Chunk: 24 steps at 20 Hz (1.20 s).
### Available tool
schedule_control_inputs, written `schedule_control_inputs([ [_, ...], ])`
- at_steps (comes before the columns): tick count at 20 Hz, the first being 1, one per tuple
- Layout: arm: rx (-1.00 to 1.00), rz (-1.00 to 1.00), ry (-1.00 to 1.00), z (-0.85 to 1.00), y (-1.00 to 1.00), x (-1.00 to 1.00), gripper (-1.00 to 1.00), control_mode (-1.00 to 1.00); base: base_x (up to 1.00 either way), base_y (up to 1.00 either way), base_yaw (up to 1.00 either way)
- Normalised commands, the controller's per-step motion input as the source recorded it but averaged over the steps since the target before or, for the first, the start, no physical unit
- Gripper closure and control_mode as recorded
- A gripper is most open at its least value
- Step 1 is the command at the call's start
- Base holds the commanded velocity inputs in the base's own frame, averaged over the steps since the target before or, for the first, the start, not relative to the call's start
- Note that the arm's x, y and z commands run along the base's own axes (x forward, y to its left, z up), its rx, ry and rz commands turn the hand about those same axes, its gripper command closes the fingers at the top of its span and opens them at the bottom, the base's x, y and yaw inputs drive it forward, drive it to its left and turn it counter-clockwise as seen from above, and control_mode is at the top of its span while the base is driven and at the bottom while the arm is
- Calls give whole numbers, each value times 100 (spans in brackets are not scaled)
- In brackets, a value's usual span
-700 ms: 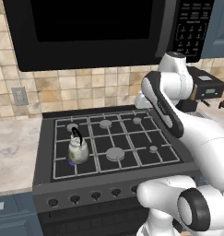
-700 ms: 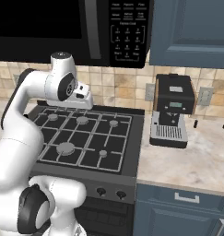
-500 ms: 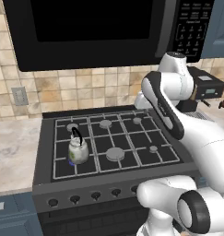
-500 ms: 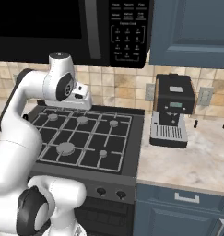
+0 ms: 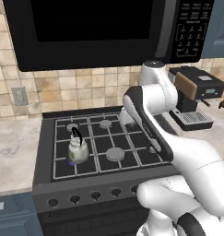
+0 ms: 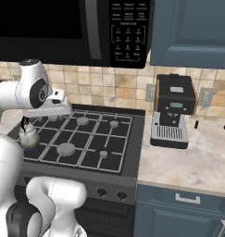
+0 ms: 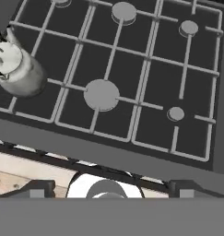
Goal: Lower the heat of the kettle.
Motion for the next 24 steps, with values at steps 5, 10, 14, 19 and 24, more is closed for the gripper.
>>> schedule_control_inputs([
  [5,-24,28,0,-49,99,-40,-100,-100,0,0,0],
  [10,-18,30,0,-44,91,-22,-100,-100,0,0,0],
  [14,-27,30,-1,-38,78,-8,-100,-100,0,0,0],
  [19,-36,24,-1,-47,76,-6,-100,-100,0,0,0],
  [24,-35,26,0,-56,74,0,-100,-100,0,0,0],
])
